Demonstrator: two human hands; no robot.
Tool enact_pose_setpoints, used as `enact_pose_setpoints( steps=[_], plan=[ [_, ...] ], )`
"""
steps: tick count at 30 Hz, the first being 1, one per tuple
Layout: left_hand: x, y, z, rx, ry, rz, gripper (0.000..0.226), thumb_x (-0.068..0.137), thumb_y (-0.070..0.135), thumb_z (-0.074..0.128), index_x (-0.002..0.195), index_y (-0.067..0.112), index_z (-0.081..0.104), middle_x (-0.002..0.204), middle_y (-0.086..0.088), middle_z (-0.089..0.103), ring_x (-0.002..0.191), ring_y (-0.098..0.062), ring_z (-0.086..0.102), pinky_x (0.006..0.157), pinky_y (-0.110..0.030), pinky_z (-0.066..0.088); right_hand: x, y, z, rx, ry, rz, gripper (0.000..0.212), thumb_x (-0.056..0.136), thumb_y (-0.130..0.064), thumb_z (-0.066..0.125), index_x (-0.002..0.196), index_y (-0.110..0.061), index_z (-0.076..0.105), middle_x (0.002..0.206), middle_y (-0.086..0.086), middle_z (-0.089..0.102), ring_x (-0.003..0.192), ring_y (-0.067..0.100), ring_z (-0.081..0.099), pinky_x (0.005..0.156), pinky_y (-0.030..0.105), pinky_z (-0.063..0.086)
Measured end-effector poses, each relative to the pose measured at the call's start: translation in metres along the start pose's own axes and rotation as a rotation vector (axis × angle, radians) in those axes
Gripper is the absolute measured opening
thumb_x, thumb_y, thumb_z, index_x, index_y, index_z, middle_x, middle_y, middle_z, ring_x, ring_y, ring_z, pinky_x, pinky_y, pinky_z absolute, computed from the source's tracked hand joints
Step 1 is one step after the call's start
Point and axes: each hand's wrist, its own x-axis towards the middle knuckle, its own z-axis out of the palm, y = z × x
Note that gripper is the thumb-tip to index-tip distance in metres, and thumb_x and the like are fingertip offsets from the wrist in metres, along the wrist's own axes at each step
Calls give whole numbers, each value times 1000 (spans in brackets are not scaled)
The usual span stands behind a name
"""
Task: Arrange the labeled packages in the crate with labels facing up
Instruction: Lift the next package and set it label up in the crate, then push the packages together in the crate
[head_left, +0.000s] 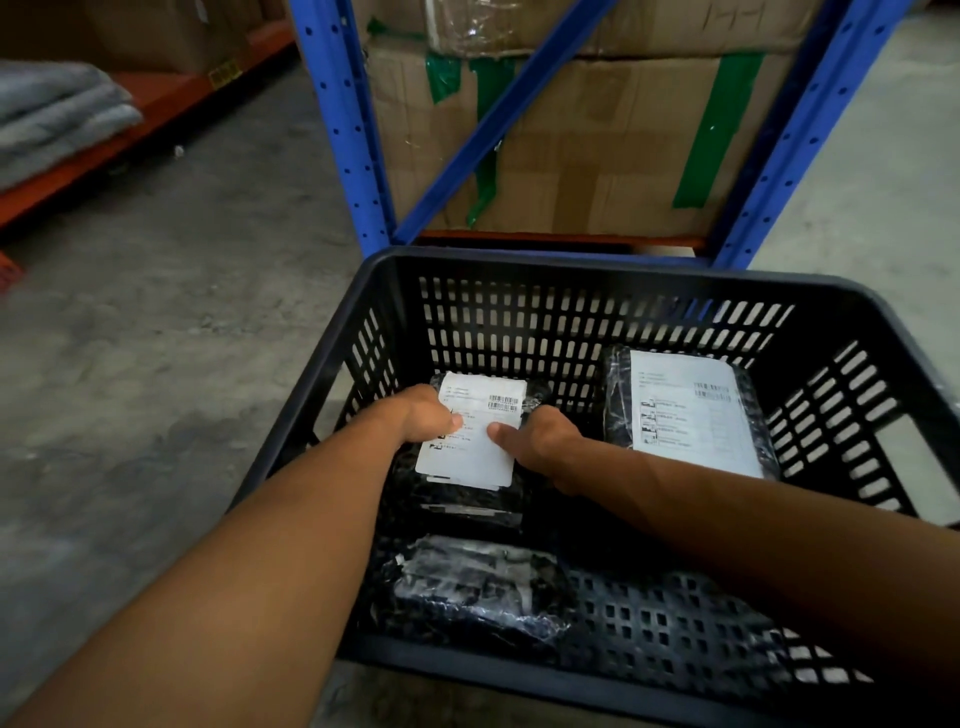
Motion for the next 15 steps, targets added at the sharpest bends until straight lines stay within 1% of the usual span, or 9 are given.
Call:
enact_pose_setpoints(
  steps=[3,6,8,10,11,12,13,14,15],
  plan=[
    [-8,2,1,98,31,-23,49,97,33,51,139,7,47,144,-13,48,129,-30,47,96,-36,40,-10,2,4,-76,-24,10,52,93,-44,55,129,-6,60,126,12,65,110,28,63,92,35,53],
    [-19,6,-4,167,-34,-77,58,96,42,51,142,7,43,148,-15,43,132,-35,45,106,-46,42,-32,15,14,-163,-59,35,69,93,-56,45,129,1,55,127,18,62,110,32,62,86,35,52],
    [-29,9,-6,186,-57,-140,60,94,43,53,141,7,43,145,-19,46,120,-38,56,100,-49,48,-50,30,18,-233,-96,41,75,94,-60,36,131,4,50,130,21,59,114,33,59,84,33,47],
    [-39,10,-6,332,26,-185,55,95,35,55,138,4,45,127,-21,59,96,-32,67,85,-39,56,-66,45,14,-346,-124,37,73,95,-59,35,129,4,49,130,22,58,116,34,58,82,31,44],
    [-44,9,-5,470,77,-185,50,95,31,54,135,3,48,107,-20,66,86,-28,66,78,-34,56,-71,49,9,-402,-144,45,69,95,-57,38,125,3,52,129,21,59,116,34,59,81,30,44],
    [-51,9,-3,587,70,-196,46,95,30,52,131,2,51,85,-18,66,79,-27,66,74,-33,57,-74,52,5,-435,-183,63,63,96,-55,41,119,1,56,127,21,60,113,33,60,78,28,44],
    [-58,7,1,628,-4,-252,46,94,32,54,127,0,53,69,-18,64,72,-27,68,72,-34,58,-77,54,0,-445,-236,81,56,96,-53,43,114,-2,60,122,18,62,109,32,62,76,27,44],
    [-64,4,9,605,-133,-322,52,93,39,56,125,0,52,64,-19,65,66,-29,71,68,-35,58,-79,55,-2,-416,-296,118,53,96,-51,44,116,-5,61,117,15,61,102,30,62,75,27,45],
    [-69,3,19,573,-282,-355,60,92,47,56,130,1,48,76,-23,69,71,-32,72,66,-35,55,-83,55,-3,-361,-359,150,50,97,-49,44,120,-7,61,111,12,59,94,27,61,74,28,46]
  ],
)
